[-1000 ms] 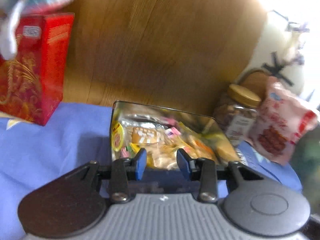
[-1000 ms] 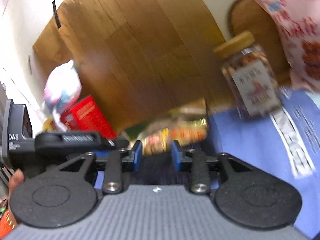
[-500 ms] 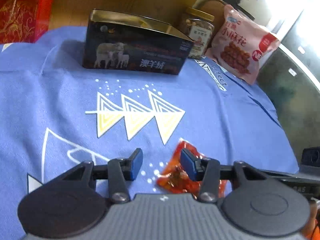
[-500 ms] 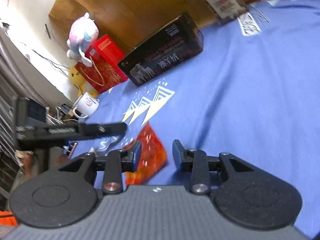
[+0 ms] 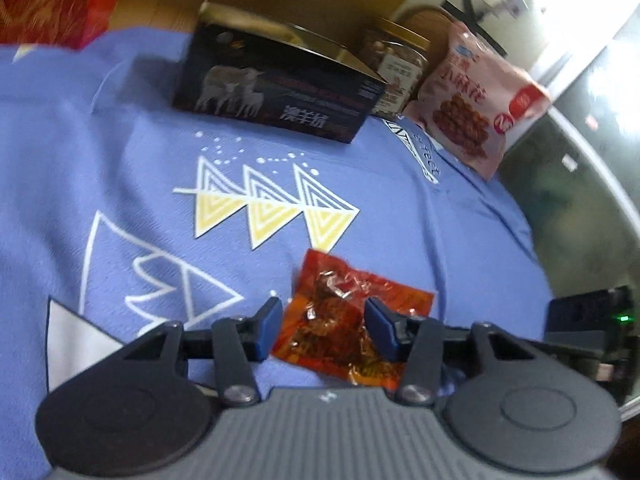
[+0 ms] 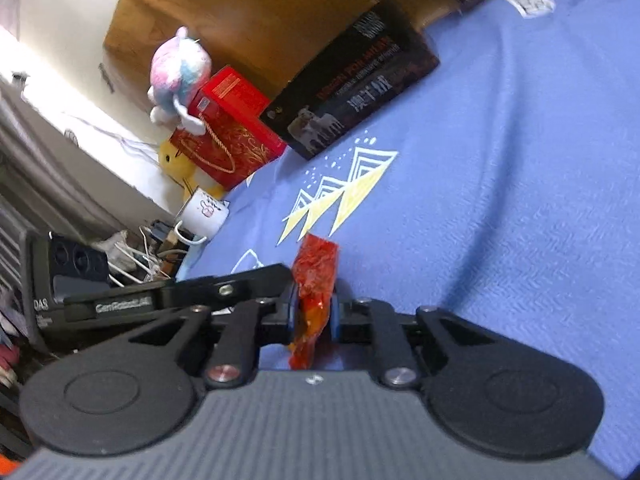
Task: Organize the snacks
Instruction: 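Grasp the red packet with both tools and drop it into the tin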
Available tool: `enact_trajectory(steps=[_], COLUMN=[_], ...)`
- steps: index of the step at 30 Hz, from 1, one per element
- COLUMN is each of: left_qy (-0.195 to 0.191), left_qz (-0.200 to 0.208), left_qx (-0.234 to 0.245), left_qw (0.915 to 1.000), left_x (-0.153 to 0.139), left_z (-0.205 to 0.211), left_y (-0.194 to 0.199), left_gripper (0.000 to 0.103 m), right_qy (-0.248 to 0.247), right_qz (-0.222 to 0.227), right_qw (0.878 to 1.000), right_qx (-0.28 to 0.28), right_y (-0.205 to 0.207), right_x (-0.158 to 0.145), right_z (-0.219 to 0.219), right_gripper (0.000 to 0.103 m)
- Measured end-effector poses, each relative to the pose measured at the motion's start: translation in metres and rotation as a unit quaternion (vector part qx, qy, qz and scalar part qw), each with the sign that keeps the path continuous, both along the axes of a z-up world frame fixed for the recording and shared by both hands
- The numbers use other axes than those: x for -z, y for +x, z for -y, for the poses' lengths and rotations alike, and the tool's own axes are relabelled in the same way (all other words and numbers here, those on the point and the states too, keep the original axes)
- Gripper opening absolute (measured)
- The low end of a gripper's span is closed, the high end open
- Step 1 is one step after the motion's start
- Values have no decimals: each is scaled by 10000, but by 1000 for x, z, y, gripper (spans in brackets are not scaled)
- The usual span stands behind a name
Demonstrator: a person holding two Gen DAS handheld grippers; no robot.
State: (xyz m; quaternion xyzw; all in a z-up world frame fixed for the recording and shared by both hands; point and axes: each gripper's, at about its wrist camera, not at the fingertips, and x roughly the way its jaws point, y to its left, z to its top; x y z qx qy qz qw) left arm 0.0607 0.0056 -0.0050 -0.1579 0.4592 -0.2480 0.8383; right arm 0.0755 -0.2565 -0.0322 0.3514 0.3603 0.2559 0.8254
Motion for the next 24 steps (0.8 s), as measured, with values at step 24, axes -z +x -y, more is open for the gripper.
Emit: enact_trajectory(steps=[24], left_qy=[-209], left_qz=[934], left_qx=[-112], left_qw=[9953], left_x=[-84], left_z=[15], left_y=[159], left_gripper=[51], right_qy=[1268], right_qz=[219], right_qw=[9917], right_qx=[-3], right_y=[171], right_x=[-80], right_z=[35], right_gripper=[12])
